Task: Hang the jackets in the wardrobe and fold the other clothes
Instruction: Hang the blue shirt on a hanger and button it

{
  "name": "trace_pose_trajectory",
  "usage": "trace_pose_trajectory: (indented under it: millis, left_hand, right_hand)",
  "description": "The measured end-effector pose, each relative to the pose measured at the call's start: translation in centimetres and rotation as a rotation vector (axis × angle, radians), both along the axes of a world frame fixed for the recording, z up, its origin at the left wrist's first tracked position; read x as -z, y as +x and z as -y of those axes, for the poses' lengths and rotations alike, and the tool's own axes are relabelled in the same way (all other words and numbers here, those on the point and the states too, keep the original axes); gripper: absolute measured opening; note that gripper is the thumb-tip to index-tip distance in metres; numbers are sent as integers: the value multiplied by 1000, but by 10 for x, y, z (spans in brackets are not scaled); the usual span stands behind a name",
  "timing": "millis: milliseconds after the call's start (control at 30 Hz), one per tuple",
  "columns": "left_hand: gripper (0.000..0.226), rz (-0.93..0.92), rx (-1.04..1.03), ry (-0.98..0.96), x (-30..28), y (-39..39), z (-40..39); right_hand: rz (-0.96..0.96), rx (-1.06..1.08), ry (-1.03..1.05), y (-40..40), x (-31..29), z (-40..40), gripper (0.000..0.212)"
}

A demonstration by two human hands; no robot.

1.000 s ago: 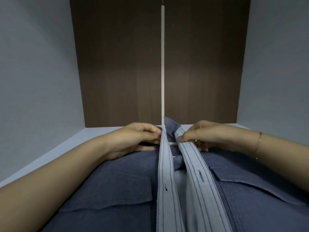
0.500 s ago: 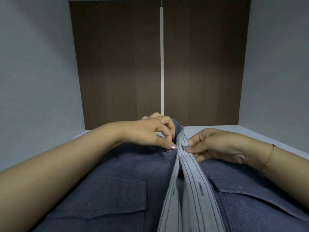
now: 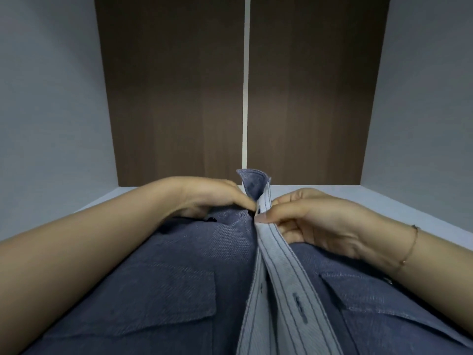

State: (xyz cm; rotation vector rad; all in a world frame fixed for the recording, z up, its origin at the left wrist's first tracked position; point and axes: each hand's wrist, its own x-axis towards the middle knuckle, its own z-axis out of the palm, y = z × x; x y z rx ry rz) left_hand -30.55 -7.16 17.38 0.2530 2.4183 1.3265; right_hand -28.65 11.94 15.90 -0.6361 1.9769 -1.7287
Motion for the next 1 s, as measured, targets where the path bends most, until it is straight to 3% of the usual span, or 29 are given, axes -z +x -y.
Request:
trace_pose_trajectory:
  millis: [133,267,667,833,1000]
  left_hand:
    - [23,129,97,186,-2,7,11]
    - [20,92,193,182,2,15,22]
    - [16,-35,73,264,14,27,16]
    - [21,-45,-9,301,14,26,15]
    - [12,-17,-35,371,14,27,13]
  right_hand:
    - [4,-1,4,2,3,-3,10]
    - [0,-1,2,4,6,-3,13]
    - [-96,110,-129,5,17,-1,15]
    - [23,45,-238,0,16,-5,3]
    - [186,-75,-269,-7,10,-12,17]
